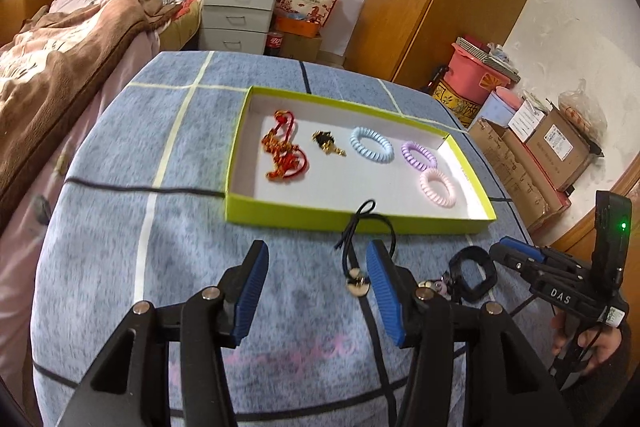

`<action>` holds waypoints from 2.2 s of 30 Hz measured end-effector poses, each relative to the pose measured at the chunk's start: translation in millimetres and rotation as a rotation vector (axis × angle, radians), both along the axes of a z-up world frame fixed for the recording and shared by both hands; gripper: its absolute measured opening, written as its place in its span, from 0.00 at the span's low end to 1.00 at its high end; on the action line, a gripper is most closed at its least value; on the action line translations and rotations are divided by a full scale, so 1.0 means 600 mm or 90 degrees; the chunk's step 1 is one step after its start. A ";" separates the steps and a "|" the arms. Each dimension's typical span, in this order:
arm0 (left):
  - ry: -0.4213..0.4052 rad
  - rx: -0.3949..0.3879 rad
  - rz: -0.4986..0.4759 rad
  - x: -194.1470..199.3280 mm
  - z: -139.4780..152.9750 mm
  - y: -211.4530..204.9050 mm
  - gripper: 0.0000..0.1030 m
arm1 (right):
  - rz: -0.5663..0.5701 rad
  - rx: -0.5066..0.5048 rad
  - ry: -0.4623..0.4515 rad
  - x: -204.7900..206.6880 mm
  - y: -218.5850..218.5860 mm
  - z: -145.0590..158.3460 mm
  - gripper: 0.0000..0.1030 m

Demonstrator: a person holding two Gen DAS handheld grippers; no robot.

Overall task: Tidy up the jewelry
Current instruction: 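Move both grippers back over the remaining jewelry on the bed, then close the right gripper on the black watch band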

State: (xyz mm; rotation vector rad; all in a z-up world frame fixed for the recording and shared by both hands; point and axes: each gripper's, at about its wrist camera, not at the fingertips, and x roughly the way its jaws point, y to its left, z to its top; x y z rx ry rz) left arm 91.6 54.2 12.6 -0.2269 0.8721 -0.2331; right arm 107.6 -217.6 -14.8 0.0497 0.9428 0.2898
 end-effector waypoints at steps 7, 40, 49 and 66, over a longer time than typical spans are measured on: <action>0.018 0.000 0.014 -0.022 -0.019 0.006 0.53 | 0.042 -0.027 0.020 0.001 0.017 -0.015 0.36; 0.047 0.028 -0.026 -0.023 -0.044 -0.045 0.53 | -0.003 0.004 0.025 -0.013 -0.021 -0.028 0.11; 0.042 0.063 -0.038 -0.005 -0.046 -0.075 0.53 | -0.046 0.029 0.007 -0.032 -0.056 -0.014 0.11; 0.027 0.158 -0.057 0.020 -0.059 -0.130 0.55 | -0.055 0.042 0.003 -0.039 -0.060 -0.012 0.11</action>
